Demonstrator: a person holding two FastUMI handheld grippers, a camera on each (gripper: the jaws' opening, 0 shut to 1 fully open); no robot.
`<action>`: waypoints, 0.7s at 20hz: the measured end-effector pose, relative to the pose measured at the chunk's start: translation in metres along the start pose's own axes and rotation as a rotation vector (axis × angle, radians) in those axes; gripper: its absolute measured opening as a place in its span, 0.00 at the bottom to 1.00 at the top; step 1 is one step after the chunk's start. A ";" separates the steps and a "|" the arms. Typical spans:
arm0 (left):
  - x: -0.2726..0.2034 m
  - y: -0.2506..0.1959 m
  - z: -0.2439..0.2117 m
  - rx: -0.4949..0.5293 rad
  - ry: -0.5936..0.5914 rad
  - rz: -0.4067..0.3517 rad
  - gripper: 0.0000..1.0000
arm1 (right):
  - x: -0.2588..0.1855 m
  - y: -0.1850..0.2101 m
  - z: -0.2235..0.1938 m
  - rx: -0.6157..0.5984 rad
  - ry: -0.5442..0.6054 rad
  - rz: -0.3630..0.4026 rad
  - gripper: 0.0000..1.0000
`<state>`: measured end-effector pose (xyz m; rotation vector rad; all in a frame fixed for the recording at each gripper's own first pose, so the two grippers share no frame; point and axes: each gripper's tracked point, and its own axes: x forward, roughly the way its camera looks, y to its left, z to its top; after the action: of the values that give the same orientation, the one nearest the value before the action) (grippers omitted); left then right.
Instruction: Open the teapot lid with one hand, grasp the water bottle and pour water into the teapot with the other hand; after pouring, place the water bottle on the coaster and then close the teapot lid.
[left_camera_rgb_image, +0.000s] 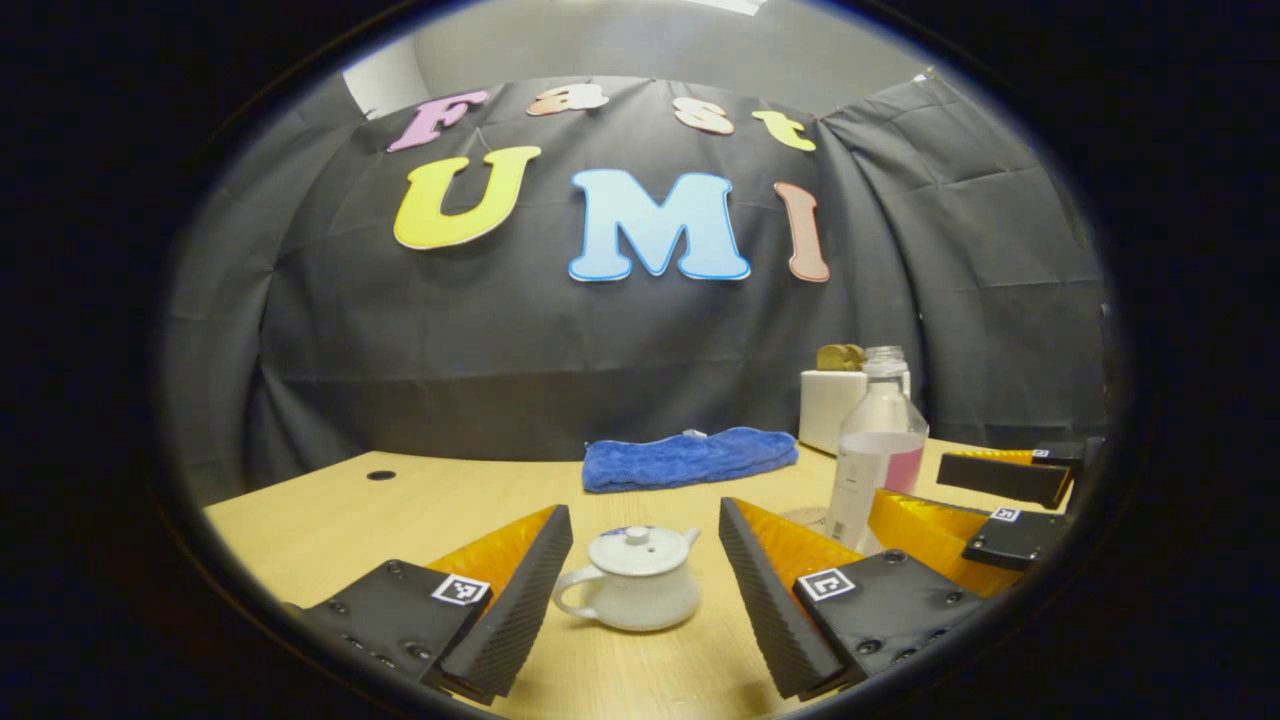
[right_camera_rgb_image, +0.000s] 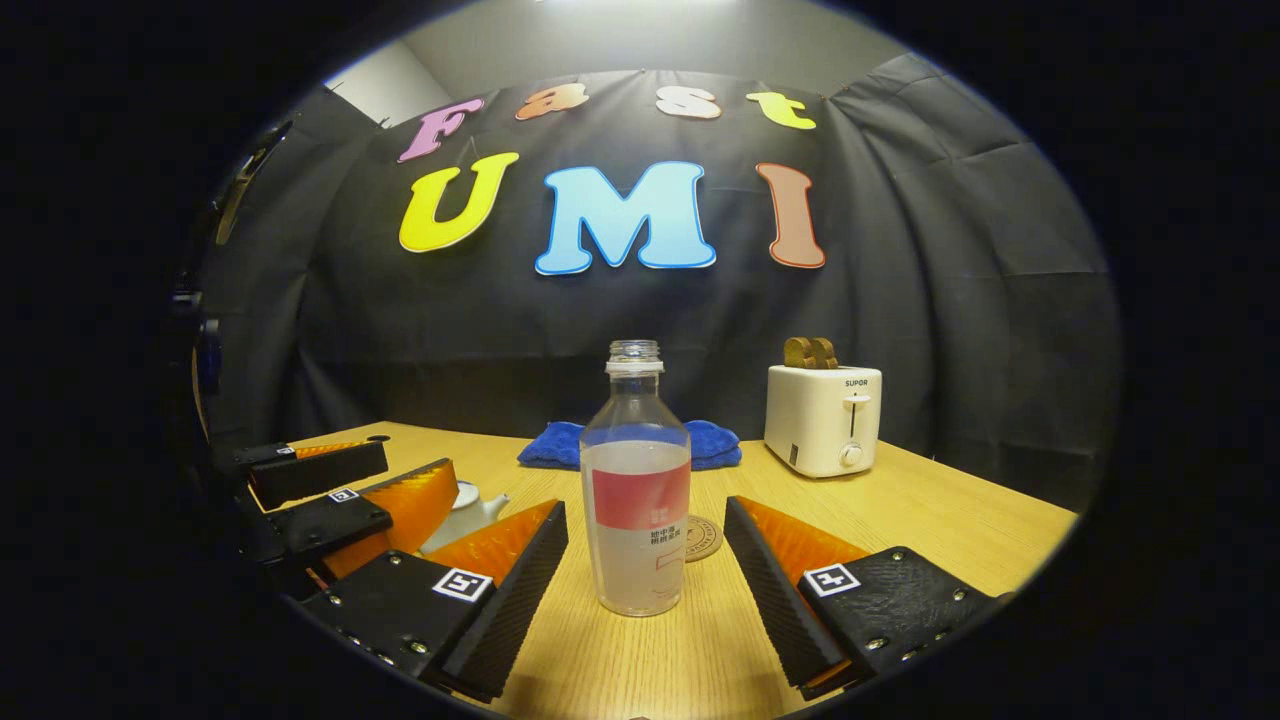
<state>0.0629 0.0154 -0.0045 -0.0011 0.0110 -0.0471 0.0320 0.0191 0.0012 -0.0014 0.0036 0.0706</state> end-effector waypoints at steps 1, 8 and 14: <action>0.006 -0.001 -0.002 0.001 0.014 -0.010 0.99 | 0.001 0.000 0.000 0.000 0.002 0.001 0.98; 0.030 -0.009 -0.010 0.005 0.071 -0.071 0.99 | 0.011 0.003 -0.002 0.002 0.015 0.011 0.98; 0.035 -0.008 -0.016 0.012 0.109 -0.066 0.51 | 0.013 0.003 -0.001 0.000 0.012 0.012 0.98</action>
<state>0.0972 0.0056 -0.0211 0.0127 0.1202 -0.1127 0.0447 0.0229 0.0004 -0.0019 0.0157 0.0825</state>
